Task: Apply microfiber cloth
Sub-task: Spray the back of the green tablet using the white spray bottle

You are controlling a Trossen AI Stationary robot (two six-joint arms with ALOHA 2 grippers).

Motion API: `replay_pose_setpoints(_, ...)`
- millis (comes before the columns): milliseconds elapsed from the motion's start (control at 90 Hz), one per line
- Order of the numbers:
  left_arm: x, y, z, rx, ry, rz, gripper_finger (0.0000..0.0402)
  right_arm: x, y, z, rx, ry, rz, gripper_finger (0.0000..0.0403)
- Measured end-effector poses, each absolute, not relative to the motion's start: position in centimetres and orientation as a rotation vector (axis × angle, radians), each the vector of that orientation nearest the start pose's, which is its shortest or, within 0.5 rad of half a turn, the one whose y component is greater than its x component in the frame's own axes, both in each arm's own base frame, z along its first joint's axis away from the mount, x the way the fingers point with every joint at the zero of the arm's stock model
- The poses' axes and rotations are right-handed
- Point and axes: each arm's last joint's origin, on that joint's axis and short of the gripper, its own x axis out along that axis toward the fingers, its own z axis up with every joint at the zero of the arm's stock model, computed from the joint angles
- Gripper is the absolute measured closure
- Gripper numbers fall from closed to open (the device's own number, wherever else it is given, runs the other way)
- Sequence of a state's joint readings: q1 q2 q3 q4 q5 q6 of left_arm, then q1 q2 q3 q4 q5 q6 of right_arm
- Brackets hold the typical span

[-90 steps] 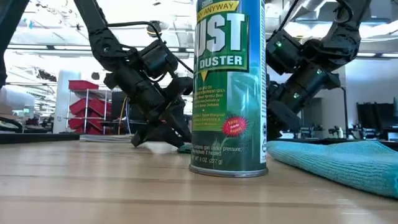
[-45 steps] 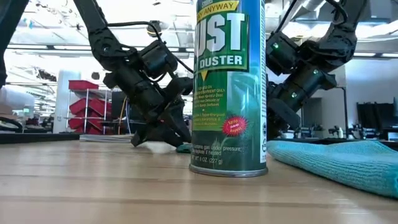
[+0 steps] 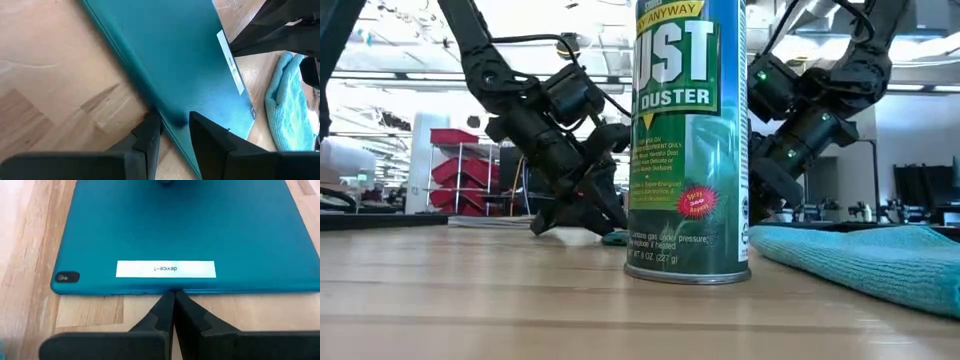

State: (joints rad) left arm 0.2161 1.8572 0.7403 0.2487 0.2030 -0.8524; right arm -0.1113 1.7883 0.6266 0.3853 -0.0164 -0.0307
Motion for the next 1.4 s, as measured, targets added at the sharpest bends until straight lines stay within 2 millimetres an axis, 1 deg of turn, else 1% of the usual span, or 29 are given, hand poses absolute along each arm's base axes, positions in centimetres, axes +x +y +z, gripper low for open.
replay_pose_setpoints(144, 31.3, 6.3, 9.1, -0.975, 0.780, 0.373, 0.0315, 29.7, -3.6, 9.3, 0.025, 0.768, -0.076, 0.0403)
replay_pose_setpoints(200, 31.4, 6.3, 9.1, -0.974, 0.777, 0.373, 0.0315, 29.8, -3.7, 8.9, 0.031, 0.772, -0.068, 0.0403)
replay_pose_setpoints(333, 31.3, 6.3, 9.1, -0.973, 0.777, 0.370, 0.0315, 30.6, -3.9, 8.2, 0.043, 0.774, -0.044, 0.0403)
replay_pose_setpoints(444, 31.3, 6.3, 9.1, -0.976, 0.778, 0.378, 0.0315, 31.0, -3.9, 8.0, 0.044, 0.758, -0.037, 0.0403)
replay_pose_setpoints(778, 31.5, 6.4, 9.3, -0.952, 0.742, 0.378, 0.0315, 31.5, -4.2, 8.2, 0.054, 0.726, -0.013, 0.0403)
replay_pose_setpoints(1133, 31.6, 6.4, 9.4, -0.945, 0.739, 0.371, 0.0315, 31.6, -4.2, 8.2, 0.056, 0.719, -0.002, 0.0403)
replay_pose_setpoints(1400, 31.6, 6.3, 9.4, -0.955, 0.749, 0.336, 0.0315, 31.6, -4.2, 8.2, 0.054, 0.716, 0.016, 0.0403)
